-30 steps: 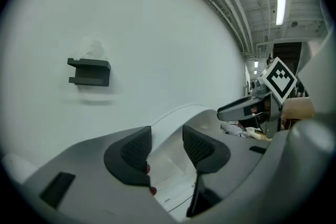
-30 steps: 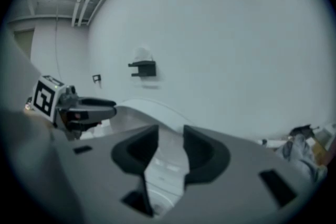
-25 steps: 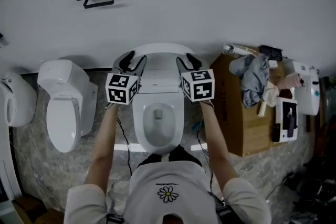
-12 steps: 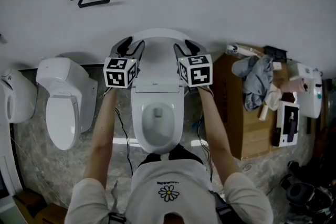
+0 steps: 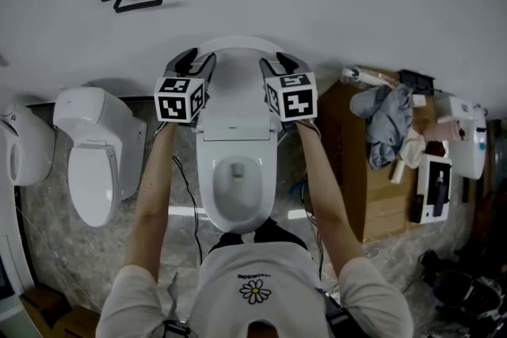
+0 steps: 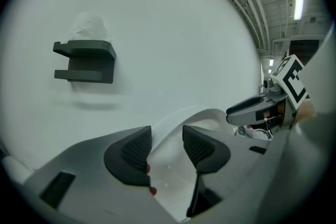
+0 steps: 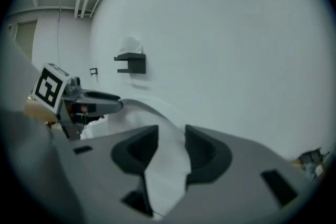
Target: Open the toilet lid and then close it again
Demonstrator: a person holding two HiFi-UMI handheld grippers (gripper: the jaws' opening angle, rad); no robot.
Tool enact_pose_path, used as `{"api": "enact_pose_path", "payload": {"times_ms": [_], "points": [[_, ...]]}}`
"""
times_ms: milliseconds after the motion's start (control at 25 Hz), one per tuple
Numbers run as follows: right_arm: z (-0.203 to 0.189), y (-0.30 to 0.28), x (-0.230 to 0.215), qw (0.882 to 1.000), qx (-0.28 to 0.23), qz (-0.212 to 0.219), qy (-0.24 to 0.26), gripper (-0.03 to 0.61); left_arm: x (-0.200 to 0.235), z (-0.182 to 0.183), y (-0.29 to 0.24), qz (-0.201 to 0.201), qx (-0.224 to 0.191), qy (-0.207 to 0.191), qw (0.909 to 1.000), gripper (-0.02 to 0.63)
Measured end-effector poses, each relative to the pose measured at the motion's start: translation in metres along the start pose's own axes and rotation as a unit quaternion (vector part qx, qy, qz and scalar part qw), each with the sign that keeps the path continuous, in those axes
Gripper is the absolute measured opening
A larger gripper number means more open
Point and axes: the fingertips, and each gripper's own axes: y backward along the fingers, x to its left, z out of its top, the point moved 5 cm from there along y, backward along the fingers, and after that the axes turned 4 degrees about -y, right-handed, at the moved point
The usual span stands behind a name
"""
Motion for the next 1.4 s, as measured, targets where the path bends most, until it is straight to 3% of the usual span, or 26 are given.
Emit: {"api": "enact_pose_path", "payload": {"times_ms": [360,520,640,1000,1200,1400], "points": [[0.001,0.000,-0.001,1.000,-0.003,0.002,-0.008,0.164,0.001,0.002,0.000,0.005,0.001,0.016,0.9999,0.204],[0.003,0.011,0.004,1.000,0.002,0.009,-0.010,0.166,-0.005,0.004,0.010,-0.002,0.005,0.058,0.9983,0.206],[0.016,0.030,0.012,1.000,-0.026,0.007,-0.003,0.166,-0.009,0.011,0.030,0.008,-0.011,0.071,0.9974,0.206],[0.039,0.139,0.061,0.987,-0.158,-0.025,0.006,0.163,-0.051,0.047,0.136,0.017,-0.097,0.091,0.9910,0.196],[0.025,0.203,0.097,0.978,-0.205,-0.041,-0.018,0.109,-0.076,0.057,0.209,0.016,-0.130,0.086,0.9876,0.123],[0.005,0.252,0.128,0.971,-0.228,-0.055,-0.037,0.070,-0.096,0.055,0.272,0.054,-0.167,0.045,0.9835,0.054]]}}
